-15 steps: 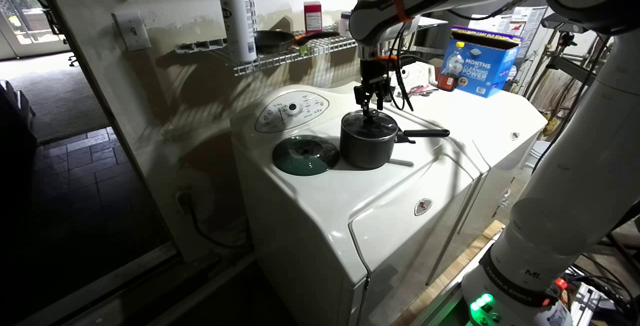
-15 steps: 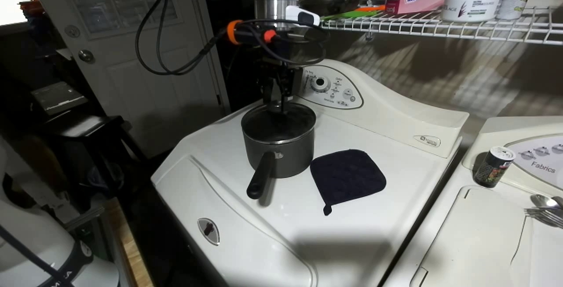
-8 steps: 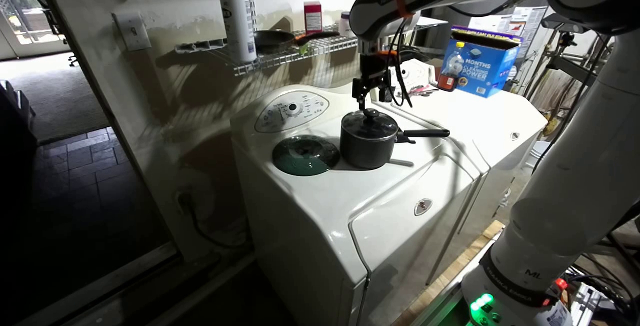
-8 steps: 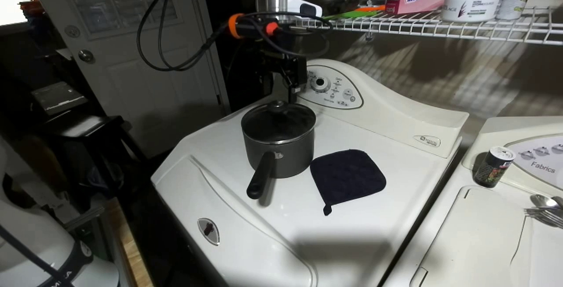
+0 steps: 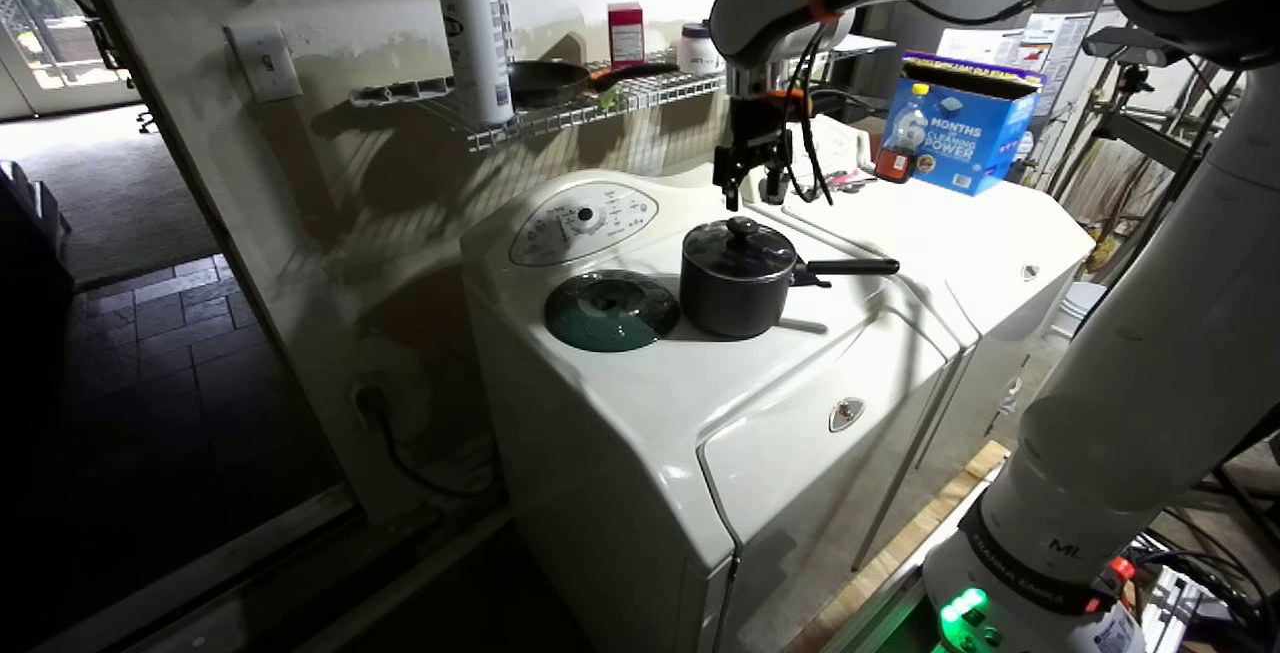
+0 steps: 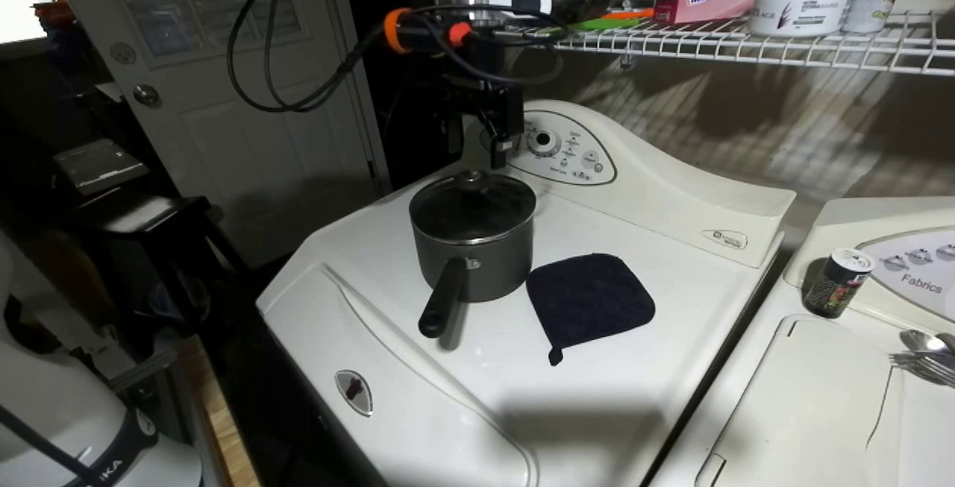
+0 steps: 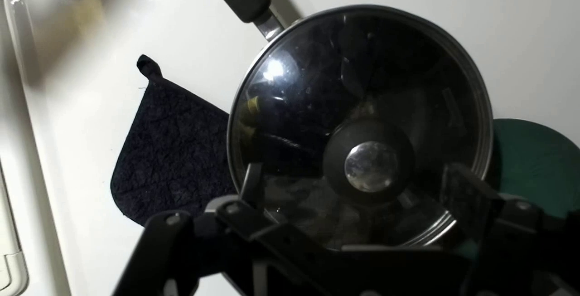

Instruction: Pick up the glass lid and put it on the pot

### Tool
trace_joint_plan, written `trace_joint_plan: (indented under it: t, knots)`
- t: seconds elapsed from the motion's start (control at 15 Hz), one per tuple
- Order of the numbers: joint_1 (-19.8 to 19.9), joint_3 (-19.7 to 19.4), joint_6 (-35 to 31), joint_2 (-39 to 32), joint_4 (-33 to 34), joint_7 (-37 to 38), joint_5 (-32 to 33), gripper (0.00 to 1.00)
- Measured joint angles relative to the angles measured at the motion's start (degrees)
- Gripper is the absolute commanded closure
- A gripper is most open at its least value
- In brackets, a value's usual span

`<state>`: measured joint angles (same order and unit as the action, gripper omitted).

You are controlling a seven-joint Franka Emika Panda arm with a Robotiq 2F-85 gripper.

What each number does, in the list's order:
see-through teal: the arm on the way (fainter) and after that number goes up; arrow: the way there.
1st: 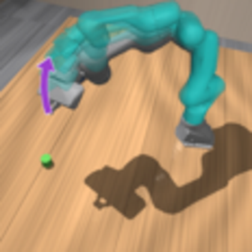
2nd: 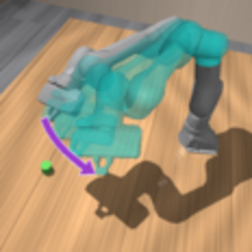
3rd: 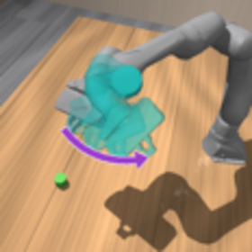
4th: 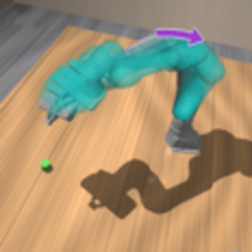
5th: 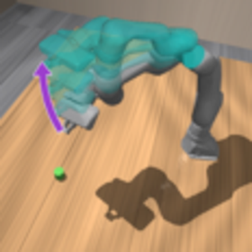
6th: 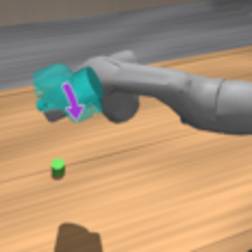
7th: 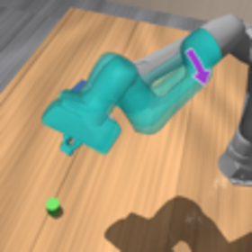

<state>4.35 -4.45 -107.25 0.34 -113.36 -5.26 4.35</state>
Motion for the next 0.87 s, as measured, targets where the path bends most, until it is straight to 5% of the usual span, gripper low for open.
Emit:
trace_joint_plan:
  t: [0.87]
  knots:
    - [0.1, -0.6, 0.1, 0.6, 0.0, -0.2, -0.3, 0.0]
